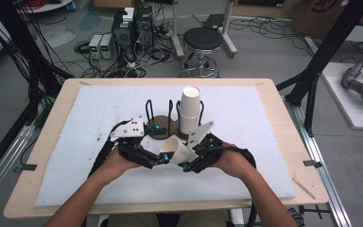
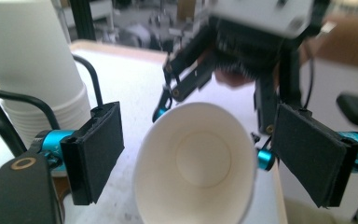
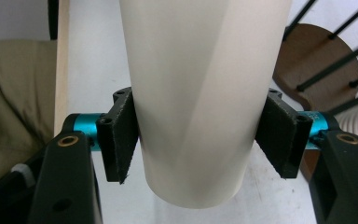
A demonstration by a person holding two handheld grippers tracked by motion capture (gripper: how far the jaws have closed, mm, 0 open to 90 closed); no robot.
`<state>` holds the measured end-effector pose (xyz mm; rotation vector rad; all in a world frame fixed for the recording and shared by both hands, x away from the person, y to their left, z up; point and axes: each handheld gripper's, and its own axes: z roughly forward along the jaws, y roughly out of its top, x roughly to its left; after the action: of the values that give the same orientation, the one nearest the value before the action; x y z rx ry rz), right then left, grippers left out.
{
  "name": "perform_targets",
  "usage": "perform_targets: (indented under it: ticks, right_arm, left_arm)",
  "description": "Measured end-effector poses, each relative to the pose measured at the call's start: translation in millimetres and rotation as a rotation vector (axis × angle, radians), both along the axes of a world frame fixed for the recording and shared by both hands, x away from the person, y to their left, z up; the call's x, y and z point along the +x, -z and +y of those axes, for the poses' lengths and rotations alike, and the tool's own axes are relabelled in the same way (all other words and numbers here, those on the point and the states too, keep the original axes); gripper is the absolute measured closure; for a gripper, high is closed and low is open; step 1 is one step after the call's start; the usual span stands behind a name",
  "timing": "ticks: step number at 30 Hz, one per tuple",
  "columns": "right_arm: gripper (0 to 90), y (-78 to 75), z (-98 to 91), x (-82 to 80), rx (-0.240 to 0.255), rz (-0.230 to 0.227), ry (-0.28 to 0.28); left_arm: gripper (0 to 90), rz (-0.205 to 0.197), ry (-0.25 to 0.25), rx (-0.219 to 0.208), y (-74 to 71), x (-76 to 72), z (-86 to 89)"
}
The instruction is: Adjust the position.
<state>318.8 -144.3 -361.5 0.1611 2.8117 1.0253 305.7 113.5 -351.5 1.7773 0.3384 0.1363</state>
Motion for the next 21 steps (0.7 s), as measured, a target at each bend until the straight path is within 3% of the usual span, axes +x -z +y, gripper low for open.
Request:
perform_targets:
  ticks: [2,3,5,10,11,12,16,21]
  right_arm:
    - [35.7,3.5,-7.2,0.4,0.031,0.002,0.023]
    - [35.7,5.4,-11.2,0.1,0.053,0.003,0.037]
    - [35.7,9.3,-20.0,-0.5,0.095,-0.001,0.06]
    - [35.6,21.5,-43.9,-4.2,0.22,0.005,0.125]
    - [35.6,21.5,-43.9,-4.2,0.22,0.005,0.125]
    - [35.6,25.8,-52.3,-6.1,0.264,0.003,0.143]
    - [35.5,31.1,-66.8,-10.2,0.334,-0.008,0.188]
    - [35.1,35.3,-83.0,-14.3,0.405,-0.039,0.232]
  left_arm:
    - [16.9,-0.001,-0.025,-0.045,-0.1,0.4,6.9]
    - [16.6,0.002,-0.06,-0.08,0.5,0.6,14.4]
    - [16.5,0.001,-0.073,-0.094,1.1,0.9,18.1]
    - [16.5,-0.003,-0.164,-0.138,10.1,-0.7,37.8]
    - [16.5,-0.003,-0.164,-0.138,10.1,-0.7,37.8]
    - [16.5,-0.012,-0.191,-0.131,14.2,-1.5,43.3]
    - [16.5,-0.008,-0.226,-0.133,21.3,-2.1,50.0]
    - [16.5,-0.014,-0.27,-0.107,32.0,-2.9,58.3]
